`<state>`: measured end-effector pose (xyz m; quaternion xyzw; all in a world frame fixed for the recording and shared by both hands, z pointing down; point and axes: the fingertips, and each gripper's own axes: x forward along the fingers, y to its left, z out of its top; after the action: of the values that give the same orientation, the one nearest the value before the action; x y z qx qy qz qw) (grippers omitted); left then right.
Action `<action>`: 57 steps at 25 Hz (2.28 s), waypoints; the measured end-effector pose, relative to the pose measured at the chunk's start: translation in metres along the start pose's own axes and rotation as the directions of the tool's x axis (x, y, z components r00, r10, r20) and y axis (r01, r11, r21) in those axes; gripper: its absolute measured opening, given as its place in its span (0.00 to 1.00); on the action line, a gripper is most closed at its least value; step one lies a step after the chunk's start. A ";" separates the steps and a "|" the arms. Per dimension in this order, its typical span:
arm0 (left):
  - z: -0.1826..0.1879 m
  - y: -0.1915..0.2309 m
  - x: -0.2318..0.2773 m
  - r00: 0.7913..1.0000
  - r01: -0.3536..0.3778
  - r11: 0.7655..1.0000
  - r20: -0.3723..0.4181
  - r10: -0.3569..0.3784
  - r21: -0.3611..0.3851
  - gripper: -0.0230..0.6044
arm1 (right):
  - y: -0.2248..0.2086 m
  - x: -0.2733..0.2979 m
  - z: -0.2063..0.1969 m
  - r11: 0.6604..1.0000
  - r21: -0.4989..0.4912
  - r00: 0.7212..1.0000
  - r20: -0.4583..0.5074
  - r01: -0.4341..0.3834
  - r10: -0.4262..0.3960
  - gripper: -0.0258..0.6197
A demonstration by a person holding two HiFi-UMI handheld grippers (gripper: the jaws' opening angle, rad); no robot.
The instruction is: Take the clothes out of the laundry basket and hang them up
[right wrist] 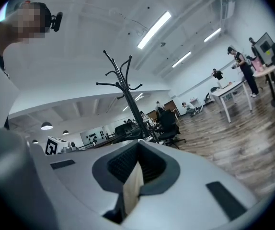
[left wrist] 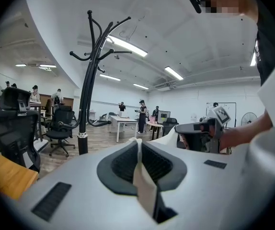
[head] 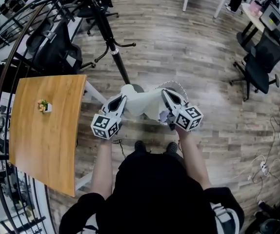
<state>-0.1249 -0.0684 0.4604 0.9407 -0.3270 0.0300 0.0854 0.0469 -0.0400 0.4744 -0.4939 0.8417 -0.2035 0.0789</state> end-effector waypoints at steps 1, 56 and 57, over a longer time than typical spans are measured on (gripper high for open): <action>0.002 0.006 -0.002 1.000 0.001 1.000 0.002 -0.001 0.004 0.10 | 0.003 0.005 -0.001 1.000 -0.001 1.000 0.004 0.000 0.000 0.05; 0.134 0.301 -0.014 0.978 -0.101 0.991 0.190 0.083 0.089 0.10 | 0.094 0.284 0.083 0.979 -0.164 0.978 0.147 -0.124 0.148 0.05; 0.141 0.304 -0.009 0.977 -0.088 0.991 0.201 0.066 0.098 0.10 | 0.094 0.287 0.090 0.979 -0.169 0.976 0.164 -0.113 0.141 0.05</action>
<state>-0.3206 -0.3231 0.3637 0.9288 -0.3681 -0.0425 0.0010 -0.1416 -0.2707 0.3730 -0.4597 0.8749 -0.0860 0.1259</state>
